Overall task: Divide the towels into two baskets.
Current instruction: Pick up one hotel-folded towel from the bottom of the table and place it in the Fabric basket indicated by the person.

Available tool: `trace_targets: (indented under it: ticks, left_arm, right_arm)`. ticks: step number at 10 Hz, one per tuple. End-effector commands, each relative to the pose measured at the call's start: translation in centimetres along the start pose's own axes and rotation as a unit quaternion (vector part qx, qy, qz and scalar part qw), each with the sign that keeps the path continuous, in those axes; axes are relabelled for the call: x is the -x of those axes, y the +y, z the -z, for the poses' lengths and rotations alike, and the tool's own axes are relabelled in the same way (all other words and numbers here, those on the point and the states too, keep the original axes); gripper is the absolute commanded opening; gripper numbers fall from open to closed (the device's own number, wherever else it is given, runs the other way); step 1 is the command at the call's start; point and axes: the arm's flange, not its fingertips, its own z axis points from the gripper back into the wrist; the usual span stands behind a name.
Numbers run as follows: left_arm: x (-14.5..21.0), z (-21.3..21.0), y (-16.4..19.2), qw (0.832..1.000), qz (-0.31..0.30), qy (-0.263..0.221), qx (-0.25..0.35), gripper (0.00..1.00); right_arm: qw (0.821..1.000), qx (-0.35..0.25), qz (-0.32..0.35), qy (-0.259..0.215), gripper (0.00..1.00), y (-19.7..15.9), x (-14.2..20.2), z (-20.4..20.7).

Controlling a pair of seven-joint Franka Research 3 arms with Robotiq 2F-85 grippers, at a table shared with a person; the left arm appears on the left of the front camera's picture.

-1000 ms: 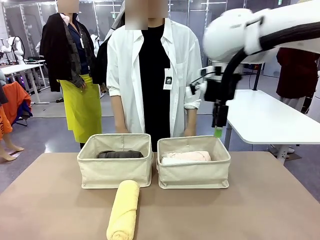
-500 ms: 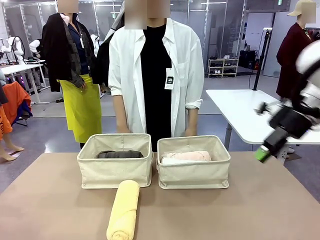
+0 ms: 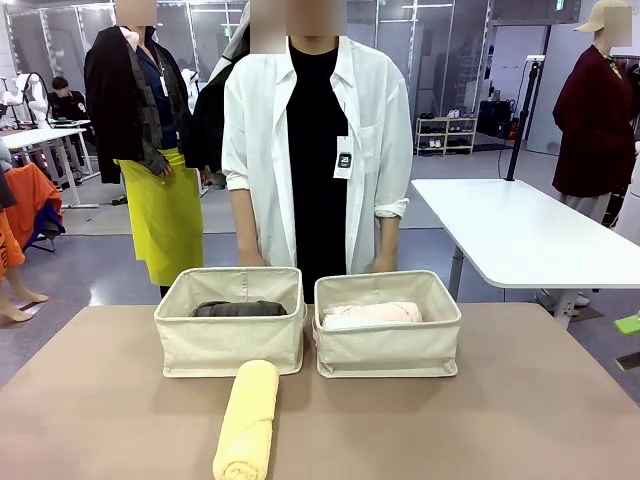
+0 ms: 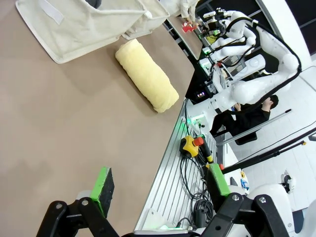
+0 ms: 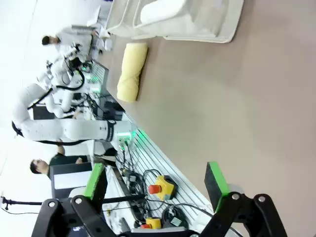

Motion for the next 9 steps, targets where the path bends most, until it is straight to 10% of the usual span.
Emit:
trace_targets:
  ticks: [1,9]
  left_arm:
    - [0.2,-0.2,-0.5,1.0,0.0,-0.002,-0.001,0.96]
    - [0.2,-0.2,-0.5,1.0,0.0,-0.002,-0.001,0.96]
  right_arm:
    - [0.999,-0.002,0.036,0.007,1.0,-1.1,-0.6,0.3]
    - [1.0,-0.002,0.016,-0.003,1.0,-1.0,0.3,-0.3]
